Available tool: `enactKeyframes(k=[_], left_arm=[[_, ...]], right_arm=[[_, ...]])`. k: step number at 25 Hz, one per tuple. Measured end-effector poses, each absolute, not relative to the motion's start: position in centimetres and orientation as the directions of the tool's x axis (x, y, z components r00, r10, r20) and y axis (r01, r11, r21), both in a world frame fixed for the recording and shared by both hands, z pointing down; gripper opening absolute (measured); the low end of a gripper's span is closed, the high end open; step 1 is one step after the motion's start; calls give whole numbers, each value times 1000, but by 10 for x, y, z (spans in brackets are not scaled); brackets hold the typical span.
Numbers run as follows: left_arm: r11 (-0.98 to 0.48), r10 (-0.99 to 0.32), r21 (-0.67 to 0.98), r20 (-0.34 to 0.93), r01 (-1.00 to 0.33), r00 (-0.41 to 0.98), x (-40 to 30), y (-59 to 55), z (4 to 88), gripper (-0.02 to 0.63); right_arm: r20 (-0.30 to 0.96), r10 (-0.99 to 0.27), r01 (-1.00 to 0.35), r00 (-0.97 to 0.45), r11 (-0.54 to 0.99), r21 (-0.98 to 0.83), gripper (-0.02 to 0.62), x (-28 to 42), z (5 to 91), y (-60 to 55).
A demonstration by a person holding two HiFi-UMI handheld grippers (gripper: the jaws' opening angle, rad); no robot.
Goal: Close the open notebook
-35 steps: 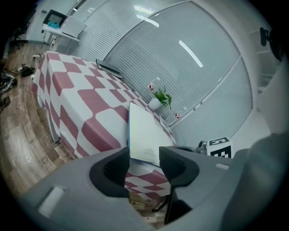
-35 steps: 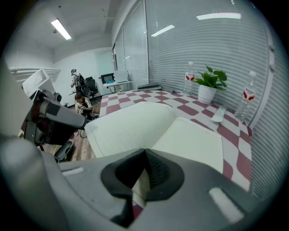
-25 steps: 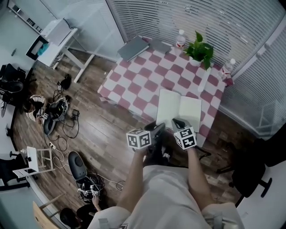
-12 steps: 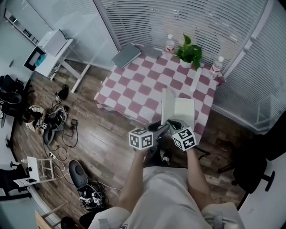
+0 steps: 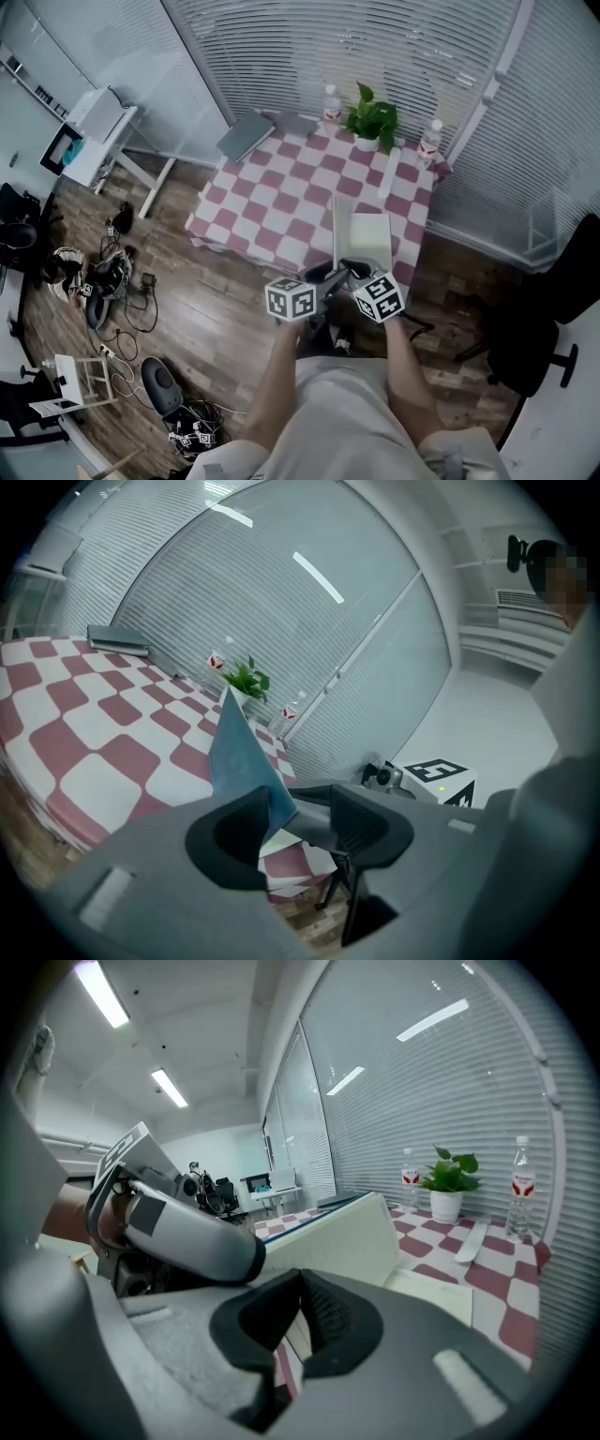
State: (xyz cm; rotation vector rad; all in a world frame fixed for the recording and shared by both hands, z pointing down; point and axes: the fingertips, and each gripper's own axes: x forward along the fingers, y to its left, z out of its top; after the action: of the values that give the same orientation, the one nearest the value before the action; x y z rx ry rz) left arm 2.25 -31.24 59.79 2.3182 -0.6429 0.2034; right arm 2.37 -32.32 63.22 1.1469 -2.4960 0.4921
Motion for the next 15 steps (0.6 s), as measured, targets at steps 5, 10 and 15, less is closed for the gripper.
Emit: enactKeyframes(k=[5, 10, 15], left_arm=[[-632, -376, 607, 305, -483, 875, 39, -313, 595, 216], [-646, -342, 611, 304, -457, 889, 55, -310, 597, 216], [-658, -301, 616, 311, -432, 901, 78, -309, 600, 215]], right_arm=[[445, -661, -782, -603, 600, -168, 2, 39, 629, -322], [437, -691, -809, -576, 560, -179, 2, 56, 629, -319], [435, -709, -827, -556, 522, -207, 2, 79, 634, -316]])
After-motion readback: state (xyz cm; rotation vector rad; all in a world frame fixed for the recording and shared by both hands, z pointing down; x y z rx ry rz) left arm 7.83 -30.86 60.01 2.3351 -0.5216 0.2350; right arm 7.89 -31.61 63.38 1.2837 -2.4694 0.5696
